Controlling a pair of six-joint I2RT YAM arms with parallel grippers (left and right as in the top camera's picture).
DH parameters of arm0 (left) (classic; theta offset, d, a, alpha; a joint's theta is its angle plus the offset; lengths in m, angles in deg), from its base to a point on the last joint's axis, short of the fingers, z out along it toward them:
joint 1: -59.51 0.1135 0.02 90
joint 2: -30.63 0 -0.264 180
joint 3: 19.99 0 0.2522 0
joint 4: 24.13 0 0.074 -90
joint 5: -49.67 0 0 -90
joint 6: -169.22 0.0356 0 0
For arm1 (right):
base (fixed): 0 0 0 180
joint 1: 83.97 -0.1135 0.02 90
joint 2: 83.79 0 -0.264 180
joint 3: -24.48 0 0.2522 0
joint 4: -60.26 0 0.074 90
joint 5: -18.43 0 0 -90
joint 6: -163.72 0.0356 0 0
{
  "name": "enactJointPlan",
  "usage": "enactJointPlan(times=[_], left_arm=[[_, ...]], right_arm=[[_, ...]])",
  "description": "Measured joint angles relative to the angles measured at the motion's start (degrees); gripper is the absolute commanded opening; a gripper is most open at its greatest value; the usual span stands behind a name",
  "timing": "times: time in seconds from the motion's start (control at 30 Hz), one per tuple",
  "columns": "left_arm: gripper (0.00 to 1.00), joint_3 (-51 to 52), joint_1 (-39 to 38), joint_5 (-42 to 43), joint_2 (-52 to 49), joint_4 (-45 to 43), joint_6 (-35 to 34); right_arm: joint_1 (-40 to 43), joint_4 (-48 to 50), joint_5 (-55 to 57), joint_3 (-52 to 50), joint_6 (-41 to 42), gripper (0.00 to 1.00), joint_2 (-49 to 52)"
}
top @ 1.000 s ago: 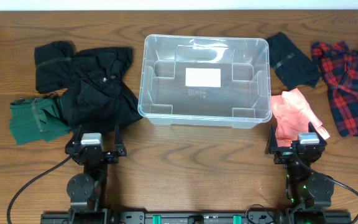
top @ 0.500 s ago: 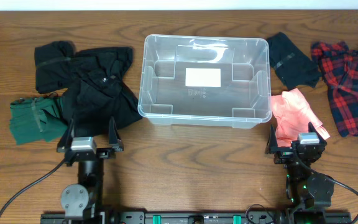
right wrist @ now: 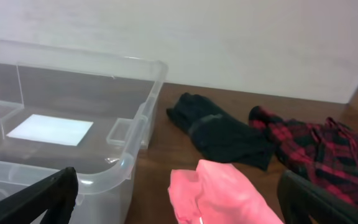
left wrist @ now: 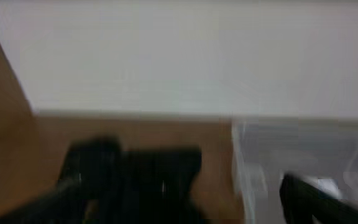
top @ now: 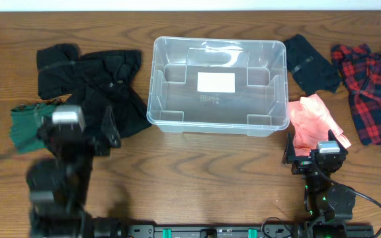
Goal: Pack container
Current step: 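Reach the left gripper down onto the black garment pile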
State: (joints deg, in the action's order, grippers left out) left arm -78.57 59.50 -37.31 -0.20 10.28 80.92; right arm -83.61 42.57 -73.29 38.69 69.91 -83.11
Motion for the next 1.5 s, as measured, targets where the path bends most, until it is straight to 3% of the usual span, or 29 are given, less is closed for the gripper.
enactJointPlan(times=[0.3, 0.43, 0.77, 1.5], left_arm=[[0.98, -46.01, 0.0, 2.73, -37.42, 41.92, 0.42], [0.98, -60.76, 0.0, 3.06, -51.06, 52.46, 1.33], [0.98, -64.39, 0.0, 3.08, -66.86, 52.04, 1.6], [0.98, -64.39, 0.0, -1.75, -79.08, 44.72, -1.97]], right_arm=[[0.0, 0.0, -0.02, -0.02, 0.0, 0.99, 0.0], [0.0, 0.0, -0.02, -0.02, -0.02, 0.99, 0.0], [0.0, 0.02, -0.02, -0.02, -0.02, 0.99, 0.0], [0.0, 0.02, -0.02, -0.02, 0.0, 0.99, 0.0]])
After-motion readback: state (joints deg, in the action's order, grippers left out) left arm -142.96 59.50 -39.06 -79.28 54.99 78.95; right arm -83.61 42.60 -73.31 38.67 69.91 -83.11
